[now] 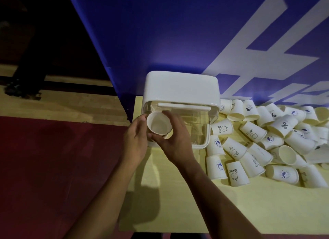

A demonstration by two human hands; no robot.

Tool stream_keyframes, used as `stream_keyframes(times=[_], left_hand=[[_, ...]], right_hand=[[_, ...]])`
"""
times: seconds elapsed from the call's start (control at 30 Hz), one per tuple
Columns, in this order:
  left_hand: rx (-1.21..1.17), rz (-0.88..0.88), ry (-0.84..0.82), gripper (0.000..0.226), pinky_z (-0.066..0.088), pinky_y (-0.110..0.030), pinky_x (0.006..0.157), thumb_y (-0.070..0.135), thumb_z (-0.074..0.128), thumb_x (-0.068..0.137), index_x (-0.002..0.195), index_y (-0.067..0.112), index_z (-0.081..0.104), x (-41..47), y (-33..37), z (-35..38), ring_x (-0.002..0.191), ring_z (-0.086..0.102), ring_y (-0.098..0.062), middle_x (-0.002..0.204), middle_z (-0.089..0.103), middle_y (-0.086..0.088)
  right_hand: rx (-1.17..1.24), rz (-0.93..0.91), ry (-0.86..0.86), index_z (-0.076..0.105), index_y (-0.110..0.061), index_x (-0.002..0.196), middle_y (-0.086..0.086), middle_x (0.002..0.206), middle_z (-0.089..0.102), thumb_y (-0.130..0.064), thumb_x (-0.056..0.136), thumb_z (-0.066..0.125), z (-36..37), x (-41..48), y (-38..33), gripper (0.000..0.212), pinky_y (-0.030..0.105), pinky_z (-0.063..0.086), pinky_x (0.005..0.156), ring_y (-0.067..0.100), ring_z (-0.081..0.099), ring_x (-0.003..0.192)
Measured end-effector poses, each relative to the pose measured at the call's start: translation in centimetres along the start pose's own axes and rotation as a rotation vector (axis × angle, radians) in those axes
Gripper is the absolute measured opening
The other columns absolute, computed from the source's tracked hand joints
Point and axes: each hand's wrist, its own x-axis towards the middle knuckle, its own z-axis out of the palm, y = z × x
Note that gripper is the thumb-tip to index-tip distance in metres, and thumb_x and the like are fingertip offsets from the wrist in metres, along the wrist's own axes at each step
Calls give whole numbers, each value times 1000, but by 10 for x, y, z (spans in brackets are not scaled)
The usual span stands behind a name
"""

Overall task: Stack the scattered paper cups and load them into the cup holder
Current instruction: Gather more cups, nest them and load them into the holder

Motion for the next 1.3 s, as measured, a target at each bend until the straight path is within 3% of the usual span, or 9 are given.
stream_keyframes(times=[0.17,0.33,0.5,0.63,0.73,0.93,1.1,1.2,1.3], left_hand=[[69,23,-9,31,48,-5,70,24,43,110,130,21,67,3,-5,2,91,61,21,115,68,12],[160,14,-39,33,57,-30,93,23,46,109,133,26,68,12,-26,3,107,69,-7,120,72,11],[221,32,-62,34,45,-2,83,19,50,108,135,30,67,16,-35,2,104,60,19,120,69,17],[208,15,-67,33,43,-1,82,19,51,107,134,29,68,17,-36,5,102,58,23,118,70,18],[215,13,-58,33,45,-3,83,20,51,107,134,29,68,18,-38,6,106,61,15,119,71,17],[215,10,-35,34,52,-27,99,26,51,107,138,29,65,14,-45,9,120,64,-7,131,70,8],[241,-3,77,37,40,-4,80,26,53,106,143,20,59,2,-31,10,116,59,-10,133,62,6],[248,122,167,33,42,-17,87,23,57,103,135,15,62,-22,-11,20,112,59,-14,133,62,-3],[255,326,34,24,49,-29,91,21,59,102,125,17,64,-46,9,57,109,59,-12,125,62,1]], right_hand=[[-29,20,-11,54,-19,138,-8,133,57,-52,75,84,10,-5,10,77,32,51,97,9,54,121],[-26,39,-55,51,-15,145,-3,141,57,-57,80,79,14,-7,20,82,27,46,106,11,53,130],[-17,133,-91,43,-21,154,-6,151,52,-50,92,72,16,-10,29,74,2,29,103,4,47,137],[1,154,-117,41,-24,156,-8,154,50,-51,93,70,16,-9,35,75,10,33,108,-3,42,138],[17,162,-134,42,-23,155,-8,153,51,-49,93,70,15,-7,38,73,15,36,110,3,45,139],[27,144,-176,41,-24,154,-6,151,53,-48,94,70,8,-3,39,71,21,41,108,-2,45,132],[31,237,-176,20,-26,163,-5,164,35,-64,91,63,-10,-11,35,91,32,38,115,6,37,144],[-7,270,-121,27,-29,161,-6,163,37,-64,93,60,-45,-23,44,84,39,39,118,11,38,147],[-87,289,-35,37,-30,157,-7,157,47,-59,95,61,-102,-37,57,73,36,41,115,11,46,142]])
